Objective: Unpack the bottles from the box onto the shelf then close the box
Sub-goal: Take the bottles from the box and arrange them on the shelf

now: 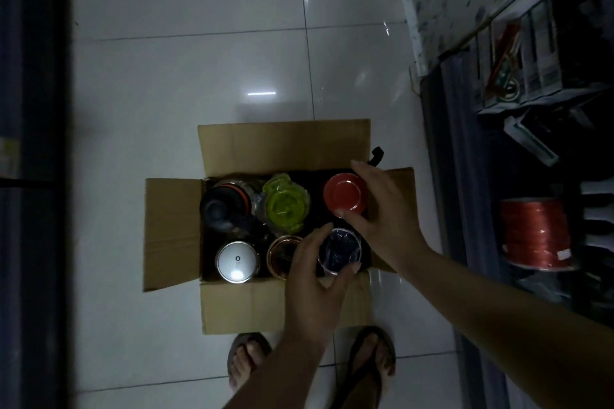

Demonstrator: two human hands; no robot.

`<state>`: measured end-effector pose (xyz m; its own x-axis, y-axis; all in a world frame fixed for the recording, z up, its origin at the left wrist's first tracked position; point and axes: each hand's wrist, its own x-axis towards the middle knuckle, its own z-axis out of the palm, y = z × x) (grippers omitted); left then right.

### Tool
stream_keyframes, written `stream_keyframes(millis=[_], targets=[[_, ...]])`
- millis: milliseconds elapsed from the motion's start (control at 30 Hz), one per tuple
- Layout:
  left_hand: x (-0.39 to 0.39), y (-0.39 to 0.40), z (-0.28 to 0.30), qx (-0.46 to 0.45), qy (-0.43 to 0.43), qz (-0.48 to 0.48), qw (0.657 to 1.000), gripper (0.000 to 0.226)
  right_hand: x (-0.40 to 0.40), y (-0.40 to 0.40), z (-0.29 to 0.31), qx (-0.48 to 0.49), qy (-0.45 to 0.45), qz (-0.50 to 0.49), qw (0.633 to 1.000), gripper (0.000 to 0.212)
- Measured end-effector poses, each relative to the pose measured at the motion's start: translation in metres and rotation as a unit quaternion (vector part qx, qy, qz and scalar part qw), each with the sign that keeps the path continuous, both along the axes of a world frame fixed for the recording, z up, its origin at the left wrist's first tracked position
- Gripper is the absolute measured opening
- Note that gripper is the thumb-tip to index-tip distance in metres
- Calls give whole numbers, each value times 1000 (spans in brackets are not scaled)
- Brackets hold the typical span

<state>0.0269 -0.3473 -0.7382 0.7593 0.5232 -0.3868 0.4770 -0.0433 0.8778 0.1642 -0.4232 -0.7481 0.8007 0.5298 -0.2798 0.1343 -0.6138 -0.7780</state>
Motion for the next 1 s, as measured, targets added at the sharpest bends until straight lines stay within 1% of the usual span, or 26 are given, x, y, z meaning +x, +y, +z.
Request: stream_keyframes(millis=[100,200,267,367,500,567,633,767,900,1000], targets=[[1,-12,-11,-15,21,-5,1000,75,6,-1,-11,-15,42,-2,999,80],[-3,-18,-24,32,29,-42,998,86,13,-6,-19,-25,85,19,996,85],[-5,-20,-29,70,25,-66,995,85,16,-9,-24,-33,94,44,994,89],[-5,-23,-34,121,29,-85,989,85,20,-11,-30,-43,74,73,994,92],[-1,-25,-34,149,38,-54,987,78,27,-14,-30,-61,65,109,990,94],[0,-24,-32,133,40,-38,990,76,30,-15,-27,-58,55,130,988,90],[-2,-20,-30,118,32,-27,992,74,32,-15,-23,-34,49,133,989,85],[-2,-11,-8,66,10,1,998,74,35,-19,-1,-1,26,78,997,81],[3,4,35,21,-22,55,998,79,38,-25,48,42,-2,51,998,83],[16,17,88,-37,-56,84,994,85,41,-27,107,93,-32,13,995,74]])
